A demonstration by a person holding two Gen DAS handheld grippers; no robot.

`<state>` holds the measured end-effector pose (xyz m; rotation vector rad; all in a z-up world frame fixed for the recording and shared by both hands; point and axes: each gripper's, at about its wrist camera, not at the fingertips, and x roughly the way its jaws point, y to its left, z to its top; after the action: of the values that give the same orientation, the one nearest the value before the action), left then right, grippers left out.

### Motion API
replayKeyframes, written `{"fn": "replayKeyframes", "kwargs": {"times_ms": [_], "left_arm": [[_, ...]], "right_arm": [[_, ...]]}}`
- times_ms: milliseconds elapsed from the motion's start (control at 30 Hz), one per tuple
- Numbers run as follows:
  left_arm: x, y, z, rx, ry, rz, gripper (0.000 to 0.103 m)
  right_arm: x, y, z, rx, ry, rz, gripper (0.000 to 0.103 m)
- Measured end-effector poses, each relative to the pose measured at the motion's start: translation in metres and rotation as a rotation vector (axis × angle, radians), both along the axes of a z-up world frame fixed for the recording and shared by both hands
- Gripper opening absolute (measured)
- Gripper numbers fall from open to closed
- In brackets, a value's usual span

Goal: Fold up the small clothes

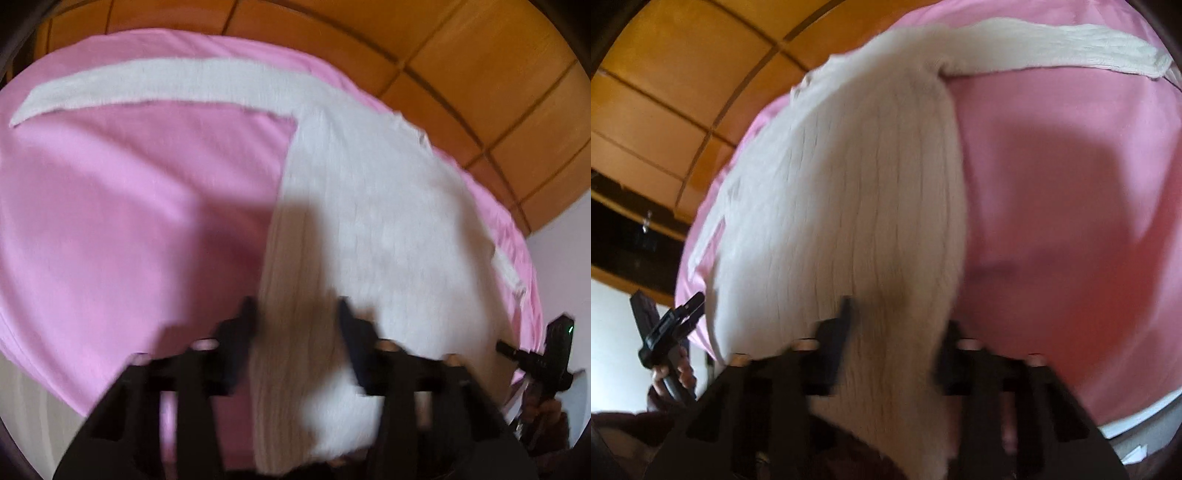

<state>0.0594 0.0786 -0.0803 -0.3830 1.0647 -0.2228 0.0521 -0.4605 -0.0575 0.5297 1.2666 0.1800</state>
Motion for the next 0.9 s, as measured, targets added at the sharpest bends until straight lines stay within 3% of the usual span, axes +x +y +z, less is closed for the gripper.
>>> {"fn": "replayKeyframes", "kwargs": {"times_ms": [33,100,200,333,367,400,433,467,500,533,567,767,900], "left_arm": [[-0.004,-0.001,-0.003,0.012,-0.001,-0.009,0.013],[-0.008,0.000,-0.003,0.009,-0.001,-0.011,0.007],[-0.018,0.007,0.000,-0.004,0.005,-0.015,0.006],[-0.019,0.003,-0.002,0.028,0.033,-0.043,0.006],[-0.019,0.002,-0.001,0.042,0.034,-0.051,0.009],[-0.017,0.001,0.001,0.068,0.031,-0.043,0.018],[-0.017,0.001,0.008,0.078,0.015,-0.035,0.023],[-0.016,0.002,0.012,0.076,-0.002,-0.035,0.036],[-0.016,0.003,0.017,0.072,-0.024,-0.032,0.047],[-0.014,0.005,0.024,0.077,-0.053,-0.015,0.052],[-0.012,0.006,0.029,0.083,-0.072,-0.006,0.055],[0.015,-0.017,0.053,0.073,-0.147,-0.032,0.060],[0.038,-0.050,0.055,0.044,-0.143,-0.079,0.064]], "right_arm": [[0.000,0.000,0.003,-0.020,-0.007,0.003,0.007],[-0.004,0.000,0.016,-0.035,-0.037,-0.004,0.006],[-0.010,-0.005,0.029,-0.066,-0.074,0.018,0.006],[-0.015,-0.012,0.001,-0.142,0.029,0.036,0.005],[-0.014,-0.012,-0.004,-0.128,0.033,0.029,0.005],[-0.011,-0.012,-0.003,-0.114,0.025,0.012,0.006],[-0.009,-0.015,0.000,-0.081,0.013,0.002,0.010],[-0.005,-0.018,0.004,-0.063,0.002,0.000,0.016],[-0.003,-0.023,0.011,-0.083,-0.021,-0.012,0.034],[-0.005,-0.032,0.016,-0.095,-0.042,-0.030,0.056],[-0.001,-0.047,0.022,-0.107,-0.072,-0.082,0.062],[0.015,-0.150,0.028,-0.102,-0.151,-0.466,0.063],[0.026,-0.237,0.014,0.016,-0.210,-0.812,0.063]]}}
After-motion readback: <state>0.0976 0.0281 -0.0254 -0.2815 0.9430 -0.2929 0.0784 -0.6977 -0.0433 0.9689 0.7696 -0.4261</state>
